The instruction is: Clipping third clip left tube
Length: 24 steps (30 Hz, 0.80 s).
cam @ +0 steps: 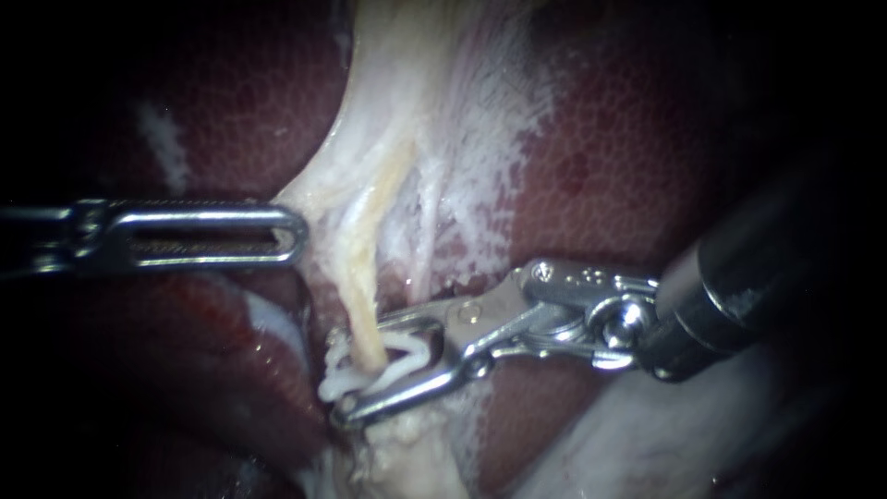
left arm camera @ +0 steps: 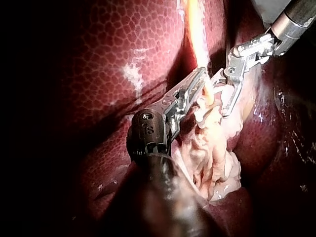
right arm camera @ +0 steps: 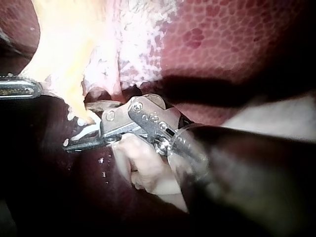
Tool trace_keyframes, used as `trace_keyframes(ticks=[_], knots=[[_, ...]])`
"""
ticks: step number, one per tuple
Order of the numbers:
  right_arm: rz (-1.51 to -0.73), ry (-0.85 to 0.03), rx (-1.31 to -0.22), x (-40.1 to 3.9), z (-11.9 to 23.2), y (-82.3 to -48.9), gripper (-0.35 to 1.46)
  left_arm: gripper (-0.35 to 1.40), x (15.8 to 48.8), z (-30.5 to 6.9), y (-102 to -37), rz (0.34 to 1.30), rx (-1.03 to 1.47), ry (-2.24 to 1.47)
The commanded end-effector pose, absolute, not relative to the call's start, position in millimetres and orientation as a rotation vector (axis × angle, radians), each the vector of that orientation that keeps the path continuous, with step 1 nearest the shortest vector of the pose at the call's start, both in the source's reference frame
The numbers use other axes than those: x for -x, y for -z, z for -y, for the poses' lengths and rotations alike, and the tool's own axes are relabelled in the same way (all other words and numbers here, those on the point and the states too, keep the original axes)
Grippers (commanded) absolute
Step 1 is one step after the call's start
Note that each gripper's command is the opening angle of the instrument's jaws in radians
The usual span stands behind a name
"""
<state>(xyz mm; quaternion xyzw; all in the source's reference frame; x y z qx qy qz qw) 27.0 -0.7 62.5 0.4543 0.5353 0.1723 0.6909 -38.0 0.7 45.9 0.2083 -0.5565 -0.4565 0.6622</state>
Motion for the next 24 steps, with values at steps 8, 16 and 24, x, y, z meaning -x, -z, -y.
trace_keyframes(ticks=[8, 16, 24], knots=[[-1.196, -0.415, -0.988, -27.1, -0.6, -63.5, 0.42, -0.35, 38.1, -0.6, -46.0, 1.259, -0.472, 1.029], [-1.193, -0.441, -0.983, -27.0, -2.5, -62.0, 0.42, -0.35, 38.2, -0.5, -46.1, 1.259, -0.471, 1.029], [-1.197, -0.456, -0.997, -26.8, -3.4, -60.3, 0.39, -0.35, 38.3, -0.5, -46.1, 1.259, -0.471, 1.029]])
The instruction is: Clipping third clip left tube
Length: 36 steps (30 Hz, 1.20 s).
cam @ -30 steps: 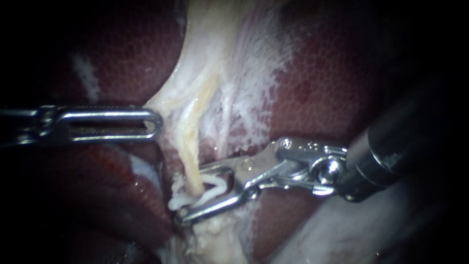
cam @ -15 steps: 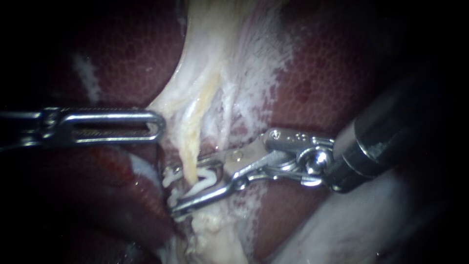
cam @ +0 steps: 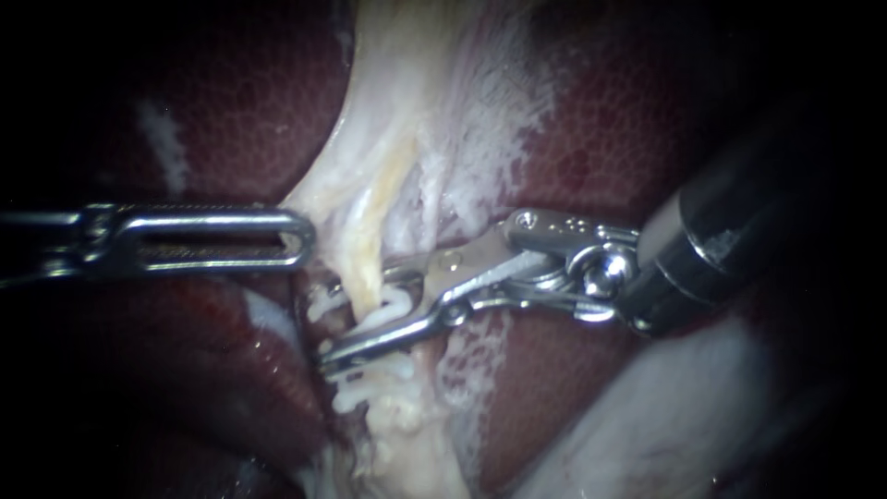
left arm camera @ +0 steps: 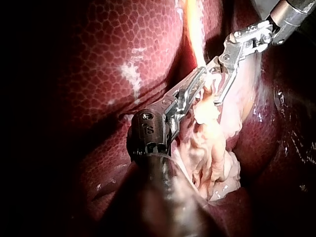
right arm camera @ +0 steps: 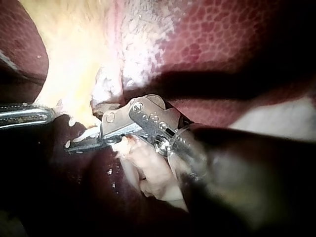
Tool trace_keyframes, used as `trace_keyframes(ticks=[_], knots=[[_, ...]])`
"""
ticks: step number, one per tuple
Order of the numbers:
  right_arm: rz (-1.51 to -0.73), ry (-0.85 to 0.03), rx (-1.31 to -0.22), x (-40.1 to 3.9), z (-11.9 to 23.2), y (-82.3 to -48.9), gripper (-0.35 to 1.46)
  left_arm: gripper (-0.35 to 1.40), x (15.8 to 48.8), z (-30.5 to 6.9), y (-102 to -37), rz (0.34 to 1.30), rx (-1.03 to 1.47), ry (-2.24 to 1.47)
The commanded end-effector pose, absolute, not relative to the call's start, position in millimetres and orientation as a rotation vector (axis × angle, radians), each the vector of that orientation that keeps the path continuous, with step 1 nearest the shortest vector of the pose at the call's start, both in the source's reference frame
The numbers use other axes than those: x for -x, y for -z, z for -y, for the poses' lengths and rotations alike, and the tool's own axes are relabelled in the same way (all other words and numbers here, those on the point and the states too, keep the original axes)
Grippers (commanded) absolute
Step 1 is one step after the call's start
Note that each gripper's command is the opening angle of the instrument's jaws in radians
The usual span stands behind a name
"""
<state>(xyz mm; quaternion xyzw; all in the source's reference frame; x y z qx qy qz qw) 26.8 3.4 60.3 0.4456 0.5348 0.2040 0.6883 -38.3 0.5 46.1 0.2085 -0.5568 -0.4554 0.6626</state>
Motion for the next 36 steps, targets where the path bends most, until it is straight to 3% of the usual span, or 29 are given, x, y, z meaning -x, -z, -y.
trace_keyframes(ticks=[1, 10, 11, 14, 36], knots=[[-1.199, -0.452, -0.994, -26.8, -3.5, -60.2, 0.39, -0.35, 38.3, -0.5, -46.1, 1.259, -0.473, 1.027], [-1.198, -0.465, -0.979, -26.6, -3.9, -60.7, 0.24, -0.35, 38.4, -0.4, -46.2, 1.26, -0.473, 1.027], [-1.198, -0.469, -0.973, -26.5, -3.9, -60.8, 0.16, -0.35, 38.4, -0.4, -46.3, 1.26, -0.473, 1.027], [-1.199, -0.491, -0.95, -26.0, -4.1, -61.2, -0.35, -0.35, 38.4, -0.4, -46.4, 1.263, -0.472, 1.027], [-1.199, -0.47, -0.921, -25.3, -4.3, -62.2, -0.35, -0.35, 38.5, -0.4, -46.4, 1.263, -0.471, 1.027]])
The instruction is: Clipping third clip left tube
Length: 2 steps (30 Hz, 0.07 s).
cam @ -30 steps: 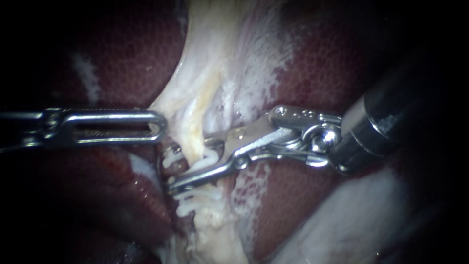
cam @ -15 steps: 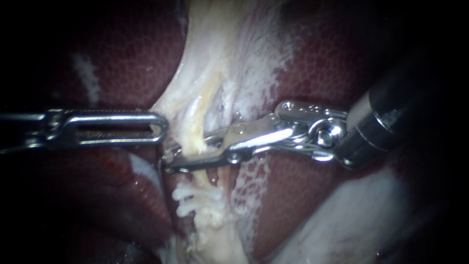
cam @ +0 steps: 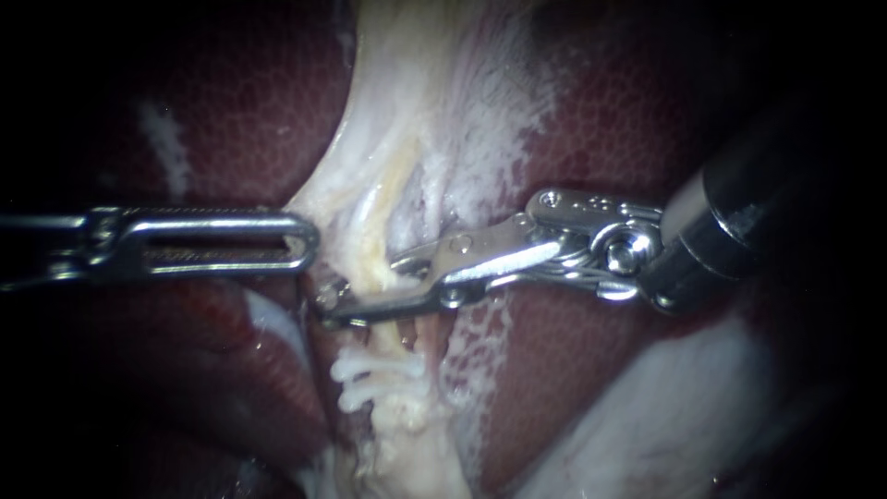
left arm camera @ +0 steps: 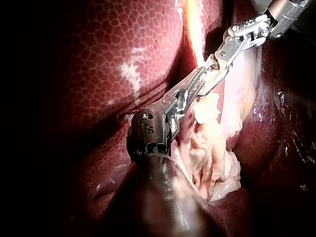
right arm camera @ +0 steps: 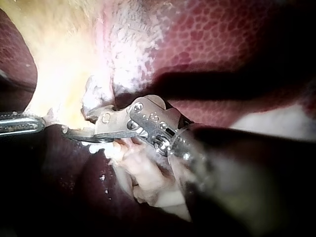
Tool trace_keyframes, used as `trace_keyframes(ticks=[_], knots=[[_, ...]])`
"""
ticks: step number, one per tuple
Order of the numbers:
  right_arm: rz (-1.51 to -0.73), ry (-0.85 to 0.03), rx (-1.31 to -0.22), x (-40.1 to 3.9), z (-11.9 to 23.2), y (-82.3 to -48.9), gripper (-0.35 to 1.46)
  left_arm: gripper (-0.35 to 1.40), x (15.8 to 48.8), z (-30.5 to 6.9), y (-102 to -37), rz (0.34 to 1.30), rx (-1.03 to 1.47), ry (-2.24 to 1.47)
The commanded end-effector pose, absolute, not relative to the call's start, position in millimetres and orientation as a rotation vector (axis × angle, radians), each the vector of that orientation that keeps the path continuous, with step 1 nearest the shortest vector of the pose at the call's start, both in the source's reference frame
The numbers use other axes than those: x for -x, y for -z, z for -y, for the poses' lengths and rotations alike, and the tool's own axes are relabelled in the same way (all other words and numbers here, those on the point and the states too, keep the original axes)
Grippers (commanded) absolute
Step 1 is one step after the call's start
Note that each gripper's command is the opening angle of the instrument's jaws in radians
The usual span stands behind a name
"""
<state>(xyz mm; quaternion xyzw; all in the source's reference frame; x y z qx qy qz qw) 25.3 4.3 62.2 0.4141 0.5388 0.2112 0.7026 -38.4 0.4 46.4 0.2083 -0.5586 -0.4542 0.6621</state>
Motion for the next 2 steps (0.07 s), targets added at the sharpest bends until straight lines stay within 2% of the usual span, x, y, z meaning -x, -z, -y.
trace_keyframes(ticks=[1, 2], knots=[[-1.199, -0.47, -0.921, -25.3, -4.3, -62.2, -0.35, -0.35, 38.5, -0.4, -46.4, 1.263, -0.471, 1.027], [-1.199, -0.47, -0.921, -25.3, -4.3, -62.2, -0.35, -0.35, 38.5, -0.4, -46.4, 1.263, -0.471, 1.027]])
